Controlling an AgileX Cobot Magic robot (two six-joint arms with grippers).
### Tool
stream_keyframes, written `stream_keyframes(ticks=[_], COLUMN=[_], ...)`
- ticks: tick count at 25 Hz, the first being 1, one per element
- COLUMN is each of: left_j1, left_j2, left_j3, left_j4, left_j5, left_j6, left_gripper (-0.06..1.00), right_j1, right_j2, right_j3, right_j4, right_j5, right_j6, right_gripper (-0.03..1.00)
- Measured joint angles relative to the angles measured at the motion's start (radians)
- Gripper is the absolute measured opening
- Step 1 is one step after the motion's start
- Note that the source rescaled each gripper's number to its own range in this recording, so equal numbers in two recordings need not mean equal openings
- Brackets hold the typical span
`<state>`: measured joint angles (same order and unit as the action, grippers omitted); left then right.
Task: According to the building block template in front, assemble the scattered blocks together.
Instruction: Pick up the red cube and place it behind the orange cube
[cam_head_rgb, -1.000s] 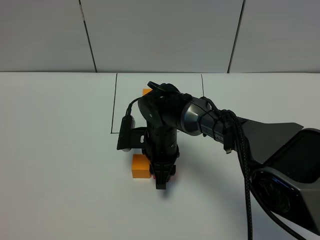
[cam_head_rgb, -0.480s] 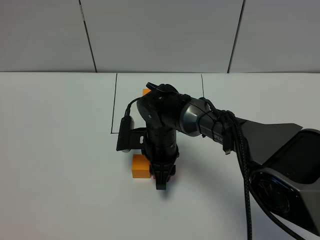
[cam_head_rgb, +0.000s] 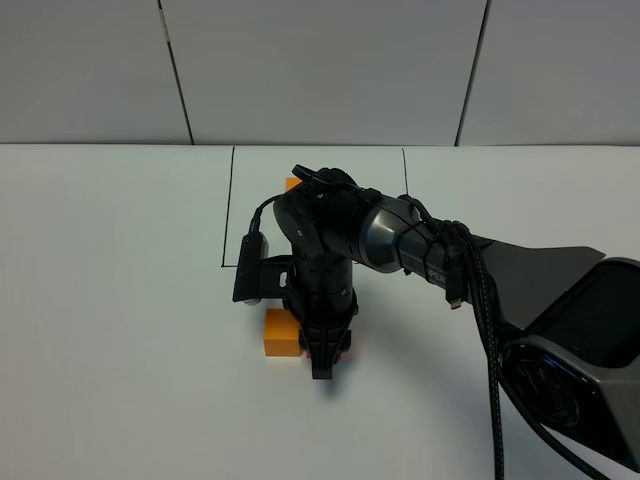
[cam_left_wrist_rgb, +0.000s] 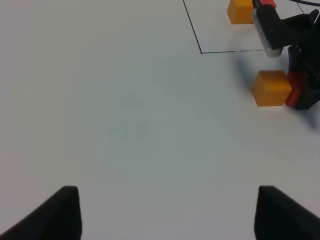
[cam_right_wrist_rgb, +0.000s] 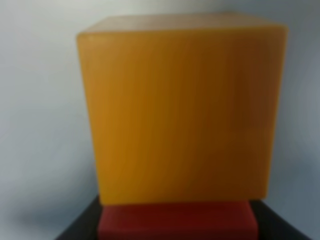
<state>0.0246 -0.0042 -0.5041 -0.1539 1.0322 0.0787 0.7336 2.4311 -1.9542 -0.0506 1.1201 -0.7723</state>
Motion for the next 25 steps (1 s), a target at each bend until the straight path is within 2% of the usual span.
stream_keyframes(ticks=[21,25], left_j1=[0.0,0.0], left_j2=[0.0,0.0], left_j3=[0.0,0.0], left_j4=[0.0,0.0], left_j5=[0.0,0.0], left_j6=[0.0,0.0], left_gripper=[0.58,0.58], right_j1=[0.0,0.0], right_j2=[0.001,0.001], right_j3=[0.0,0.0], right_j4=[0.029,0.032], right_j5=[-0.024,-0.025], right_j6=[-0.019,-0.06], right_gripper=[0.02,0.02])
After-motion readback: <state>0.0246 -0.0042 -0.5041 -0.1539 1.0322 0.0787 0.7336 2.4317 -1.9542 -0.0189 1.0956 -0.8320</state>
